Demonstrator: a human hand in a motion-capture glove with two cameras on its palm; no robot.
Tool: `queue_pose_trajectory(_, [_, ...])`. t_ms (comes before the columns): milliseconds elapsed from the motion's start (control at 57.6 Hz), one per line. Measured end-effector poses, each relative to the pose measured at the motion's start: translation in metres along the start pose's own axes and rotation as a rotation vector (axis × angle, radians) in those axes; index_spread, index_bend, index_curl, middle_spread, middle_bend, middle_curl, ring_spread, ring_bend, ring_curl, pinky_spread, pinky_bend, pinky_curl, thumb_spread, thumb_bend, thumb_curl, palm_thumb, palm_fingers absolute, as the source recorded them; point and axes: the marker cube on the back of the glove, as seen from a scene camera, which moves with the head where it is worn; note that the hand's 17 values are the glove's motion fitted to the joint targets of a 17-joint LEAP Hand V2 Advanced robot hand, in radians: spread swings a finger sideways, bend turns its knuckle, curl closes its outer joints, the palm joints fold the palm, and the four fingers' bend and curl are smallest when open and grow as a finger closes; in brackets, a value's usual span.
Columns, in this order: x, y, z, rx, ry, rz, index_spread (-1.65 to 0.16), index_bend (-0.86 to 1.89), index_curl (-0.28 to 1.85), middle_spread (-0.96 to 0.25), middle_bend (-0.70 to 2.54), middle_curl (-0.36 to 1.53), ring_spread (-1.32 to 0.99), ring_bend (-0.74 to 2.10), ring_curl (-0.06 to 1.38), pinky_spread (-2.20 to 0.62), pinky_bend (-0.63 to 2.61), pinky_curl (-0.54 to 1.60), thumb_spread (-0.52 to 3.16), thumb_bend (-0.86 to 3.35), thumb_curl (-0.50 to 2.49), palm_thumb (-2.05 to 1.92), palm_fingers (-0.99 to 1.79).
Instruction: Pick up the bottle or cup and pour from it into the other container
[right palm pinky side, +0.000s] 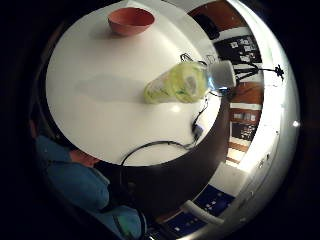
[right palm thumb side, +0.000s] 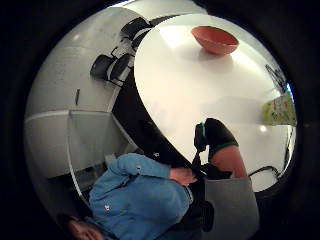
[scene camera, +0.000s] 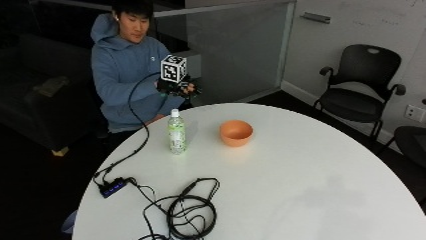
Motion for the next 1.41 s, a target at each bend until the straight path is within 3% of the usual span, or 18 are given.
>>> queue_pose_trajectory(156, [-0.004, -0.002, -0.002, 0.007, 0.019, 0.011, -0.34, 0.18, 0.14, -0.03, 0.16, 0.08, 0.14, 0.30, 0.11, 0.18, 0.47, 0.14, 0.69, 0.31, 0.22, 0.65, 0.18])
queue_pose_trajectory(382, [0.006, 0.012, -0.014, 0.054, -0.004, 0.020, -0.40, 0.18, 0.21, -0.03, 0.17, 0.14, 0.17, 0.35, 0.17, 0.23, 0.50, 0.17, 0.89, 0.20, 0.31, 0.71, 0.16])
queue_pose_trajectory(955, [0.100, 0.076, -0.037, 0.378, -0.069, 0.124, -0.41, 0.13, 0.23, -0.03, 0.19, 0.25, 0.18, 0.44, 0.25, 0.24, 0.58, 0.23, 0.99, -0.04, 0.41, 0.71, 0.06])
queue_pose_trajectory(1407, [0.162, 0.091, -0.011, 0.522, -0.472, 0.210, -0.39, 0.13, 0.22, 0.02, 0.19, 0.28, 0.20, 0.50, 0.27, 0.27, 0.63, 0.25, 0.91, -0.05, 0.33, 0.32, -0.01])
